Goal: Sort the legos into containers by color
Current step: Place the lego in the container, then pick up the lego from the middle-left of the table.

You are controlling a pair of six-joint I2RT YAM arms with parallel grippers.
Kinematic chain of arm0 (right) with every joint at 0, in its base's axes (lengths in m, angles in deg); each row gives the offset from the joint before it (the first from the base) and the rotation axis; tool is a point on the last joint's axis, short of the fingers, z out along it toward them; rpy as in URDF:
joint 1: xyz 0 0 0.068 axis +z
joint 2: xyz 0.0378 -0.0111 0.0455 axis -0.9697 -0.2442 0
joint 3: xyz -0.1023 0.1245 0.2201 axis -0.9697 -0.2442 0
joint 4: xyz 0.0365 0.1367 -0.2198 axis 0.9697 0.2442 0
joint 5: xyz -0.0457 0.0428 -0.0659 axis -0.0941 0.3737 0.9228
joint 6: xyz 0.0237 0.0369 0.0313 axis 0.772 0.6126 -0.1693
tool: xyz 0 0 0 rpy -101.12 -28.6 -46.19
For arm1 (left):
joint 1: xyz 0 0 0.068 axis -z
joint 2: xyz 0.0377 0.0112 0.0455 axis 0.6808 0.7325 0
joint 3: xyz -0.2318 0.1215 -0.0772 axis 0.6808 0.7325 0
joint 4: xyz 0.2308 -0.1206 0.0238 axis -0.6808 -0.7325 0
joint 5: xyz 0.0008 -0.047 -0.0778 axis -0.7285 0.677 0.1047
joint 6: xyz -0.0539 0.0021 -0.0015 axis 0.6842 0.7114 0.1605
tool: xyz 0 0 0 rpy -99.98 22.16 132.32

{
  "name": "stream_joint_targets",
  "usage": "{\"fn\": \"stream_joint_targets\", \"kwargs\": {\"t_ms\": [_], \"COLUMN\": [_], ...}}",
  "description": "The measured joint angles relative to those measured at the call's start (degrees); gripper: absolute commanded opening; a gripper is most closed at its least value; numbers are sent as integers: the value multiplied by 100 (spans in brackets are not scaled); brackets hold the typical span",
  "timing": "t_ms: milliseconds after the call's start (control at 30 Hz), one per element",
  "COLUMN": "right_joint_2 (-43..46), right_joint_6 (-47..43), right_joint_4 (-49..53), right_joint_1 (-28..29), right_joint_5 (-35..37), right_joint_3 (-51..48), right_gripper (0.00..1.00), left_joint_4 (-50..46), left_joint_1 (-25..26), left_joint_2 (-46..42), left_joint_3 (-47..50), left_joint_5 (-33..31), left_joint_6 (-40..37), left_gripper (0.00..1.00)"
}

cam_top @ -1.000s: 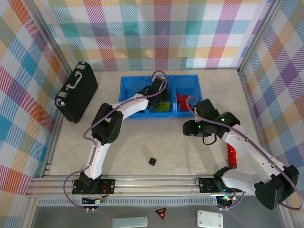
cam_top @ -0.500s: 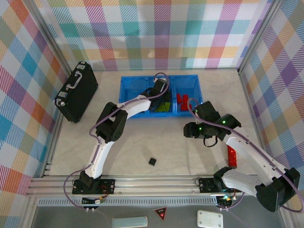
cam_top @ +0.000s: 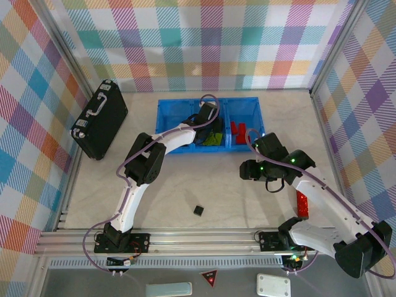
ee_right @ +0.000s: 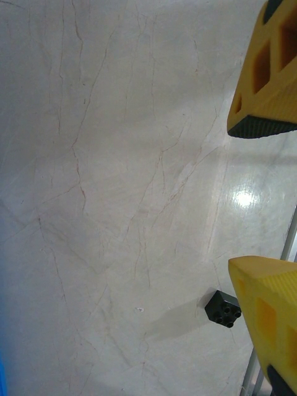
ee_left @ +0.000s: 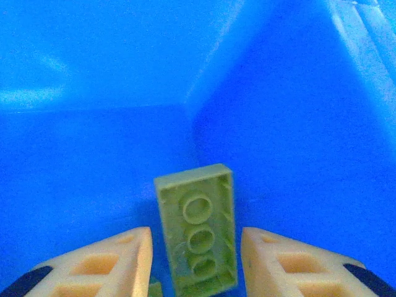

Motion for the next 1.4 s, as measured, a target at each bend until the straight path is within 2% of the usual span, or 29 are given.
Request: {"fn": "stream_joint_targets", "kwargs": {"t_ms": [267, 567, 1067, 1400], "right_joint_2": [90, 203, 79, -291], "right_joint_6": [20, 39, 37, 20], "right_joint_4": [2, 20, -72, -341], "right_joint_1": [0, 0, 0, 0], "right_joint_5": [0, 11, 22, -9], "right_joint_3": [0, -42, -111, -116], "right_gripper": [55, 56, 58, 59], "left_joint_4": [-79, -396, -2334, -3641], "left_joint_1": [-2, 2, 149, 662], "left_joint_2": [-125, -730, -1541, -2371], "left_joint_3": [7, 55, 341, 1010], "left_joint_5": [39, 243, 278, 4], "left_joint_6": [-42, -44, -87, -76], "left_gripper": [42, 42, 42, 45]}}
